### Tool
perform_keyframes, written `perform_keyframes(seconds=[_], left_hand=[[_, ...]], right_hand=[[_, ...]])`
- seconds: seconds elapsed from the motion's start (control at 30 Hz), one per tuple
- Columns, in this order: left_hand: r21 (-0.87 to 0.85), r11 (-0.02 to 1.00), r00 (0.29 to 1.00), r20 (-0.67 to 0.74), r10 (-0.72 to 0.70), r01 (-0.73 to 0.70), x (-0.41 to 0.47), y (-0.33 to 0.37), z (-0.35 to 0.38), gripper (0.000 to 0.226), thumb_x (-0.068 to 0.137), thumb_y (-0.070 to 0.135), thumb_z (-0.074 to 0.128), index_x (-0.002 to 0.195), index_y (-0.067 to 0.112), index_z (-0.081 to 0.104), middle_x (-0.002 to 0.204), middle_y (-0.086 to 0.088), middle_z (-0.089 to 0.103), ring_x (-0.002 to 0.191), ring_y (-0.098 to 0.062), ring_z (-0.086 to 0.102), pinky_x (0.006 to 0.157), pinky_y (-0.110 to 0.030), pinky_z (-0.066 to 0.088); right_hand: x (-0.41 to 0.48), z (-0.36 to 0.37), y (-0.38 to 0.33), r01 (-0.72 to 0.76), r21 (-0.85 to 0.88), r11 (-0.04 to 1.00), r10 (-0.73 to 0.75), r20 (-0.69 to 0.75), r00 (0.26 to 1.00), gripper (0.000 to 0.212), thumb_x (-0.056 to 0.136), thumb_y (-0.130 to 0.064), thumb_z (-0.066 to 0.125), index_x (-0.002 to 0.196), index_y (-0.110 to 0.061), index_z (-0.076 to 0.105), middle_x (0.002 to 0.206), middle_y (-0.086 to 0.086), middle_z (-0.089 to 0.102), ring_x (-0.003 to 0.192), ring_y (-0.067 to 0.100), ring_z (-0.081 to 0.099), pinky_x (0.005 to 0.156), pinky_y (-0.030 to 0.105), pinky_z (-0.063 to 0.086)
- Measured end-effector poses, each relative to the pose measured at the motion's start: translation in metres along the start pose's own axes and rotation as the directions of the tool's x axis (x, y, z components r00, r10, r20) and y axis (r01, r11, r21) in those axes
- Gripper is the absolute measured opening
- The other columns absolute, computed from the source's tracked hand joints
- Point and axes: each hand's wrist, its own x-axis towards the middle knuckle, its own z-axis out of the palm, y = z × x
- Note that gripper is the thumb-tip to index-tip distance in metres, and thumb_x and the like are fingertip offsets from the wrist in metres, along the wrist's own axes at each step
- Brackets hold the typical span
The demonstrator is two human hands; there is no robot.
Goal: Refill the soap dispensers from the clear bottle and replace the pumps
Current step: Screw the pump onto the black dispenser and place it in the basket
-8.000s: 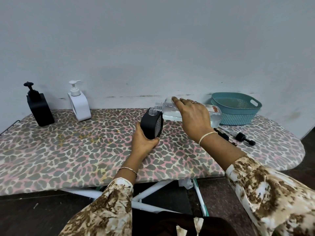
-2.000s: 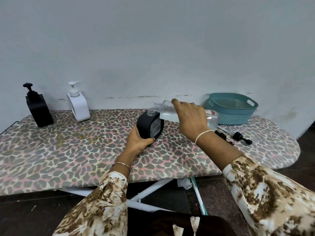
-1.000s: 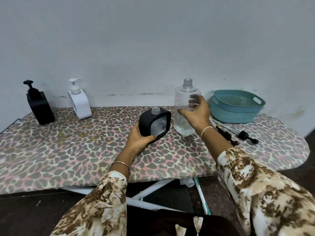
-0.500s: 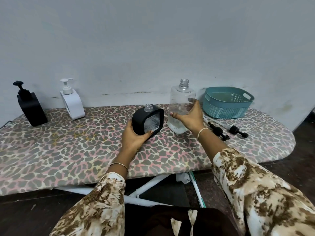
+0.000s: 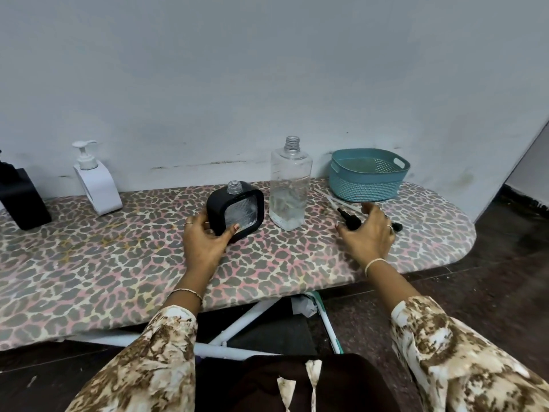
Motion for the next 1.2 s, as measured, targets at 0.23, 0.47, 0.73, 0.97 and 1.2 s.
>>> perform_keyframes(seconds=[0.23,0.47,0.73,0.97,1.2], left_hand=[[-0.14,0.99,0.999,0.034,-0.006,0.011,0.001,-0.001,0.0,0.079,0.072,0.023,0.083,0.14,0.01,0.046,0.133,-0.009,0.058,0.12,-0.023,0.056,0.103,-0.039,0.047],[-0.17,0.985,0.999,0.05,-0.019,0.027,0.002,-0.001,0.0,0.076,0.075,0.02,0.081,0.14,0.008,0.045,0.136,-0.011,0.056,0.122,-0.024,0.055,0.104,-0.041,0.046],[-0.223,0.973,0.996,0.082,-0.037,0.054,0.0,0.002,0.0,0.073,0.077,0.016,0.079,0.14,0.004,0.044,0.138,-0.013,0.054,0.126,-0.024,0.052,0.107,-0.039,0.043],[-0.222,0.973,0.994,0.101,-0.042,0.063,0.001,0.0,-0.003,0.073,0.077,0.02,0.078,0.141,0.008,0.044,0.138,-0.011,0.054,0.125,-0.025,0.053,0.105,-0.045,0.045],[-0.271,0.957,0.988,0.138,-0.073,0.108,0.001,0.0,-0.006,0.072,0.079,0.017,0.077,0.141,0.008,0.043,0.14,-0.01,0.053,0.128,-0.023,0.05,0.107,-0.043,0.043]], right_hand=[[0.0,-0.003,0.007,-0.039,-0.059,0.998,0.041,0.048,0.998,0.051,0.078,-0.043,0.072,0.115,-0.013,0.053,0.119,0.009,0.062,0.119,0.032,0.05,0.099,0.045,0.034],[-0.002,-0.009,0.004,-0.085,0.108,0.991,0.09,-0.043,0.995,0.035,0.078,-0.041,0.071,0.1,-0.019,0.055,0.104,0.004,0.066,0.107,0.029,0.056,0.096,0.045,0.034],[-0.012,-0.053,-0.025,-0.031,0.694,0.719,0.231,-0.196,0.953,0.018,0.077,-0.035,0.072,0.076,-0.026,0.057,0.074,-0.01,0.062,0.068,0.011,0.059,0.075,0.035,0.053],[-0.018,-0.089,-0.076,0.123,0.9,0.418,0.156,-0.204,0.966,0.018,0.079,-0.017,0.075,0.071,-0.021,0.06,0.069,-0.009,0.062,0.06,-0.002,0.057,0.066,0.017,0.048],[-0.03,-0.083,-0.139,0.128,0.886,0.445,-0.052,-0.117,0.992,0.013,0.075,-0.02,0.079,0.075,-0.016,0.068,0.07,-0.007,0.068,0.061,-0.001,0.062,0.063,0.016,0.049]])
